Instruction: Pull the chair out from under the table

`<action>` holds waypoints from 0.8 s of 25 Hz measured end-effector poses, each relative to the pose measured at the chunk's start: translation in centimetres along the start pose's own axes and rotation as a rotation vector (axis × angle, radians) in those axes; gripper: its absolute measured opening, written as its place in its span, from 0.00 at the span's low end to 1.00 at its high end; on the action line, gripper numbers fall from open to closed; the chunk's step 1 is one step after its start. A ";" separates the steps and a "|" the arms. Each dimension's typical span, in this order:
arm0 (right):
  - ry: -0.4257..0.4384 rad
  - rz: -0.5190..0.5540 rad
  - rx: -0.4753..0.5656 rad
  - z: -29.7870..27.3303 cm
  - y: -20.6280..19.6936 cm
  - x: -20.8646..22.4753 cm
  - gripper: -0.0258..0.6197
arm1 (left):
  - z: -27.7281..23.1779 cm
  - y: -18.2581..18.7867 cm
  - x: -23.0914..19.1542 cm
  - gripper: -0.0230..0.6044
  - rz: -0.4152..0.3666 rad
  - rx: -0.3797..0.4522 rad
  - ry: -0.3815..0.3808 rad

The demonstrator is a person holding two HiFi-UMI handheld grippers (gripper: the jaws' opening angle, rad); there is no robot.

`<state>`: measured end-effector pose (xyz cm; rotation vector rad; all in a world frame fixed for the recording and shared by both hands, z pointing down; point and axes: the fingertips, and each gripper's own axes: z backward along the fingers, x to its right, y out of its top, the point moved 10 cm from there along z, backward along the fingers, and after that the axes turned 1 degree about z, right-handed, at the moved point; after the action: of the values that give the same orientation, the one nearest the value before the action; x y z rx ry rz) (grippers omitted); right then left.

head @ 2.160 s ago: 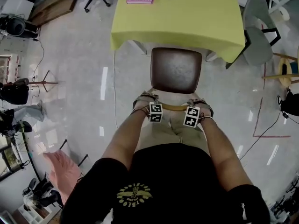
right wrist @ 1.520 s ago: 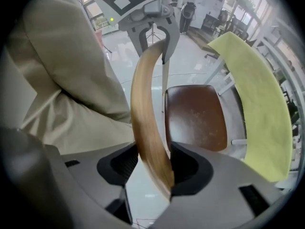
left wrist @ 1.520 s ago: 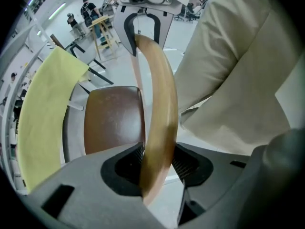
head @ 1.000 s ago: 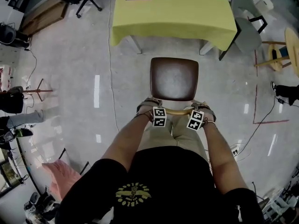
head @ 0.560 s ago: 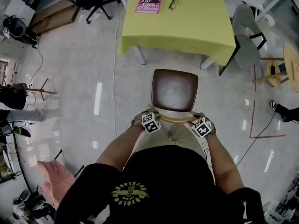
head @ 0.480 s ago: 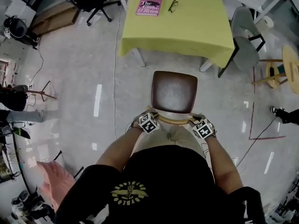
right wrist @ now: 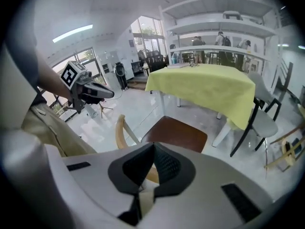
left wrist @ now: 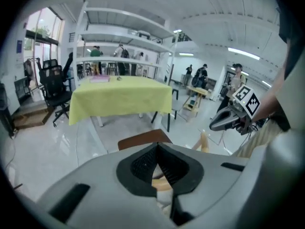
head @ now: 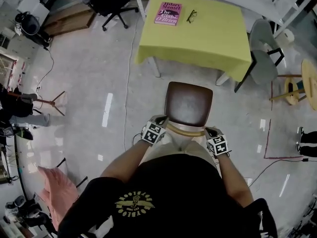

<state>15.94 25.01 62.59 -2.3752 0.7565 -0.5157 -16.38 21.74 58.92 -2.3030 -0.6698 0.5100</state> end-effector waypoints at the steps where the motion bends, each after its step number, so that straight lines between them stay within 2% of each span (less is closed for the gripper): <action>1: -0.002 -0.005 0.018 0.3 0.5 -0.2 0.06 | 0.7 0.6 -0.4 0.05 0.012 0.035 0.020; 6: -0.010 -0.010 0.100 1.9 3.3 -0.8 0.06 | 3.4 3.5 -1.4 0.05 0.042 0.153 0.062; 15: -0.056 -0.003 0.258 5.1 8.9 0.0 0.06 | 5.8 9.7 -0.2 0.05 0.004 0.339 0.038; 20: -0.079 0.011 0.326 6.8 11.6 0.0 0.06 | 7.2 13.0 -0.1 0.05 -0.035 0.407 0.038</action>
<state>14.86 20.12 50.06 -2.0755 0.5993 -0.4962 -15.98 16.99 44.87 -1.9111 -0.5309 0.5304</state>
